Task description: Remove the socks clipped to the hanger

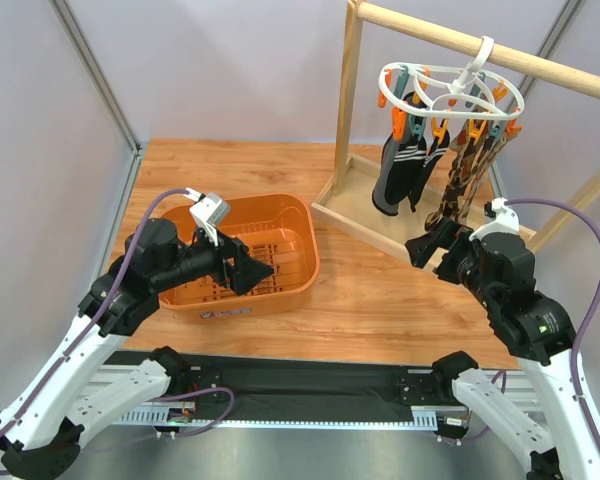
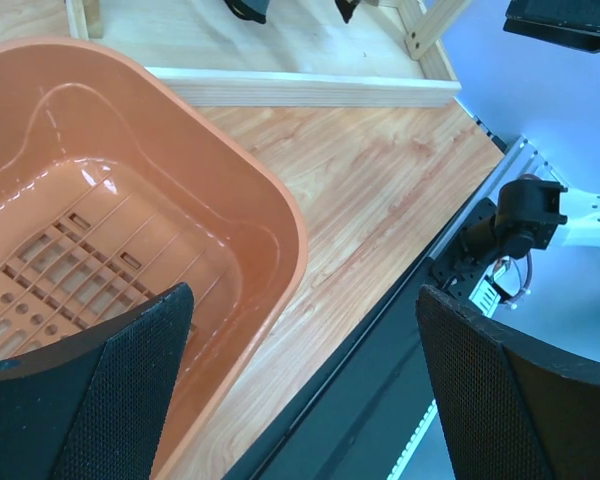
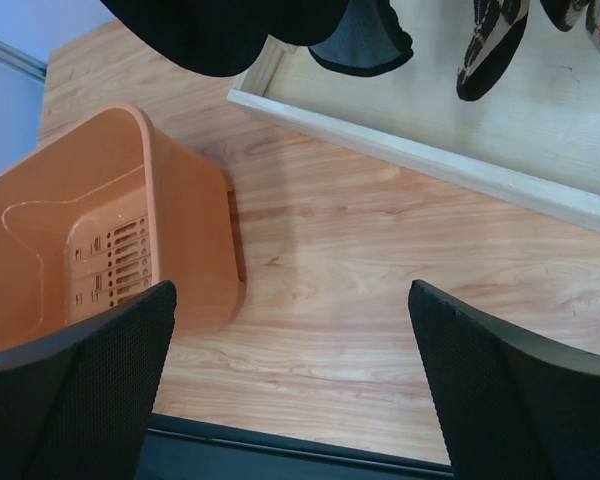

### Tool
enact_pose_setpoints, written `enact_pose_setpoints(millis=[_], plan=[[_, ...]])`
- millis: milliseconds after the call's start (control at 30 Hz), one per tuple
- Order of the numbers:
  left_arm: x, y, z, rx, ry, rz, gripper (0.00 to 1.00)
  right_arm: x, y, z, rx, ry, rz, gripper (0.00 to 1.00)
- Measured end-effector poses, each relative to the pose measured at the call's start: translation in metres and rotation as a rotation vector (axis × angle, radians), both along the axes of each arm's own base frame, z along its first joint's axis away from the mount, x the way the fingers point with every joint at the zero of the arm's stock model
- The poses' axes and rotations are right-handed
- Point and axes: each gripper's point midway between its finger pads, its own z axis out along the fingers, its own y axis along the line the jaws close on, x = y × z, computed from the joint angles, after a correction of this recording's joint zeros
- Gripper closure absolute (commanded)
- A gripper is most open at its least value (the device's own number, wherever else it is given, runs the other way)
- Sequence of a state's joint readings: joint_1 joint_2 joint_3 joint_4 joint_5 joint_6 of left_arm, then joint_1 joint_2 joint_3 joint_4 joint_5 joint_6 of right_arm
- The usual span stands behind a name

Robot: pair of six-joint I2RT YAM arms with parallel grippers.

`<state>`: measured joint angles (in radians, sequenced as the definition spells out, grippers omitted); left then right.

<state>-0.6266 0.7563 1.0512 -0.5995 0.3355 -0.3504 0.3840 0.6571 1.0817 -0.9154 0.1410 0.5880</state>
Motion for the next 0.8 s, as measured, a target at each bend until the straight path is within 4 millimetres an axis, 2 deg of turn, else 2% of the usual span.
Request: enact_pose_setpoints(millis=[233,467,633,800], plan=[[0.003,-0.002,0.003,-0.021,0.007,0.016,0.00,-0.003,-0.008,0.006,-0.009,-0.037,-0.026,0.00],[0.005,0.001,0.018,-0.075,-0.045,0.048,0.01,-0.007,-0.021,0.023,-0.025,-0.122,-0.065,0.02],[0.002,-0.006,0.027,-0.122,-0.040,0.013,0.01,-0.007,-0.027,0.048,0.004,-0.239,-0.096,0.05],[0.012,-0.015,0.020,-0.096,0.000,0.008,0.04,-0.002,-0.021,0.067,0.029,-0.327,-0.068,0.11]])
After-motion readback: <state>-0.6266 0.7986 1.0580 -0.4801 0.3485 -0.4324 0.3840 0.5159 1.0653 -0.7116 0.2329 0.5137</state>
